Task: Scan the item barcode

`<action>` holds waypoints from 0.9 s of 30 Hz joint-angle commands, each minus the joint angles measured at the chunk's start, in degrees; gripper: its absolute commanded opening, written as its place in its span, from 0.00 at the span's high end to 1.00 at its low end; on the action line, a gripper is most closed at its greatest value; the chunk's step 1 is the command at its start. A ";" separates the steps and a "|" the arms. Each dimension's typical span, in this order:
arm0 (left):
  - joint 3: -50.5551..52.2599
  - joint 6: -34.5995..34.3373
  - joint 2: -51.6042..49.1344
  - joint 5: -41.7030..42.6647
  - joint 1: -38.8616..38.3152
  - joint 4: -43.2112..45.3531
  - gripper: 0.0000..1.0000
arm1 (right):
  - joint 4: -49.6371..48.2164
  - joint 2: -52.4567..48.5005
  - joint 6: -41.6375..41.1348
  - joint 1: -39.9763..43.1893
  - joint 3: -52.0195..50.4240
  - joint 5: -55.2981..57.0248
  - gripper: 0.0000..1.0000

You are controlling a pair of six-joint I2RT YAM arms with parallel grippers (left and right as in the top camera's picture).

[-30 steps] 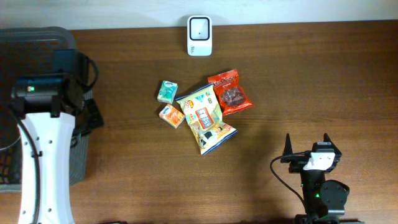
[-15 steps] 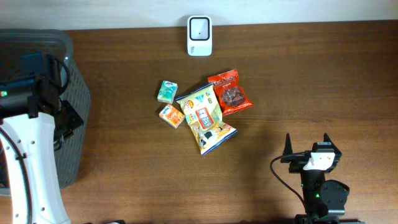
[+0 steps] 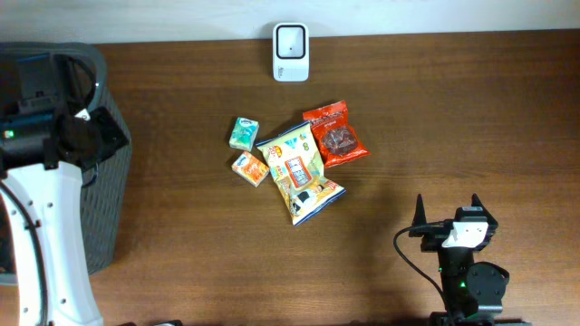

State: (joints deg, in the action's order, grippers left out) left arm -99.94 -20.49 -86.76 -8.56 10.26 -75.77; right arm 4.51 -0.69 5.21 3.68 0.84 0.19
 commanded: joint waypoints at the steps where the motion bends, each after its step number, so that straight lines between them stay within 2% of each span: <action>1: 0.17 1.33 -3.39 -1.42 0.02 2.71 1.00 | 0.13 0.37 0.35 -0.35 -0.52 0.33 0.02; 9: 0.15 1.33 -6.56 -1.95 0.02 9.53 0.97 | 0.11 0.37 0.35 -0.35 -0.52 0.33 0.01; 16: 0.15 1.33 -6.49 -1.90 0.02 10.29 0.96 | 0.13 0.37 0.35 -0.35 -0.52 0.33 0.02; 17: 0.15 1.33 -6.43 -1.75 0.02 10.05 0.92 | 0.13 0.37 0.35 -0.35 -0.52 0.33 0.01; 19: 0.07 1.31 -5.79 -1.49 -0.11 9.25 0.79 | 0.13 0.37 0.35 -0.35 -0.52 0.33 0.02; 21: -0.11 1.33 -4.76 -0.11 -0.13 8.98 0.73 | 0.13 0.37 0.35 -0.35 -0.52 0.33 0.02; 23: -0.98 1.33 -1.88 4.96 -0.13 9.07 0.51 | 0.11 0.37 0.35 -0.35 -0.52 0.33 0.02; 27: -1.60 1.33 2.73 13.11 -0.13 9.09 0.37 | 0.13 0.37 0.35 -0.35 -0.52 0.33 0.02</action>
State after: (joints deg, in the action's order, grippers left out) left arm -99.96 -19.46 -90.61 -3.70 9.82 -66.61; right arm 4.51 -0.69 5.19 3.68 0.84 0.19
